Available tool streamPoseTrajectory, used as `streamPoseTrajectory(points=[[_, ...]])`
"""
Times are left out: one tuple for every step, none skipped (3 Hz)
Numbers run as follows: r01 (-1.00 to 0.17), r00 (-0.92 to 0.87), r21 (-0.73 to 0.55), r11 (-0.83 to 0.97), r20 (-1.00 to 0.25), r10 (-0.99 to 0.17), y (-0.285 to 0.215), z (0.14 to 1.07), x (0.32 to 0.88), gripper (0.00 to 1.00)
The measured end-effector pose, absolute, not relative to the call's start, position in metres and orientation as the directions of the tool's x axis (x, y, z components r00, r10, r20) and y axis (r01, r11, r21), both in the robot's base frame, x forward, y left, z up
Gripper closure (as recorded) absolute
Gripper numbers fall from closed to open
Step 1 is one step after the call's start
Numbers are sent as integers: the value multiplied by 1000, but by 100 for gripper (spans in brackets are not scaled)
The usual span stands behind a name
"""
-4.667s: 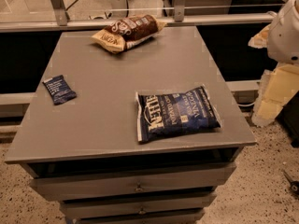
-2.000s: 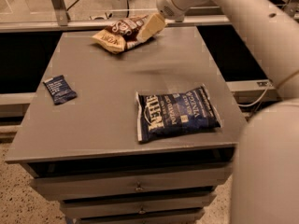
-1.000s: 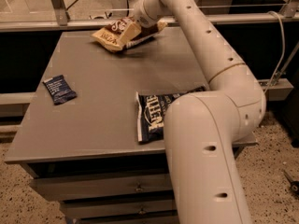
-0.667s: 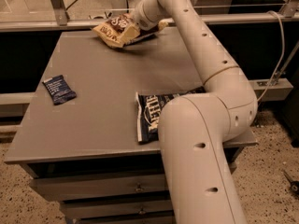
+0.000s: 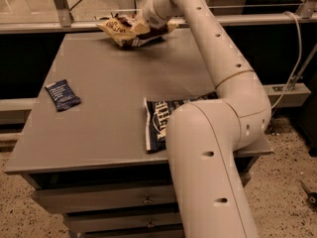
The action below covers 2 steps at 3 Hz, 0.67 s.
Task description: Move brown chip bag near blue chip bag
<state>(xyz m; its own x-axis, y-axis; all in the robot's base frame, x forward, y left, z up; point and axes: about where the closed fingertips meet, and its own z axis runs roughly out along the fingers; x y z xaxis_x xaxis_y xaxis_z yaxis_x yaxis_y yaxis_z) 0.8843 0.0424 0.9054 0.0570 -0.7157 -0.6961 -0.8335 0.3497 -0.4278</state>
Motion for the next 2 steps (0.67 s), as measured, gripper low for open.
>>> streamPoseTrajectory(points=[[-799, 72, -477, 366, -680, -730, 26, 939, 879, 100], [-759, 55, -519, 392, -651, -757, 2, 974, 863, 100]])
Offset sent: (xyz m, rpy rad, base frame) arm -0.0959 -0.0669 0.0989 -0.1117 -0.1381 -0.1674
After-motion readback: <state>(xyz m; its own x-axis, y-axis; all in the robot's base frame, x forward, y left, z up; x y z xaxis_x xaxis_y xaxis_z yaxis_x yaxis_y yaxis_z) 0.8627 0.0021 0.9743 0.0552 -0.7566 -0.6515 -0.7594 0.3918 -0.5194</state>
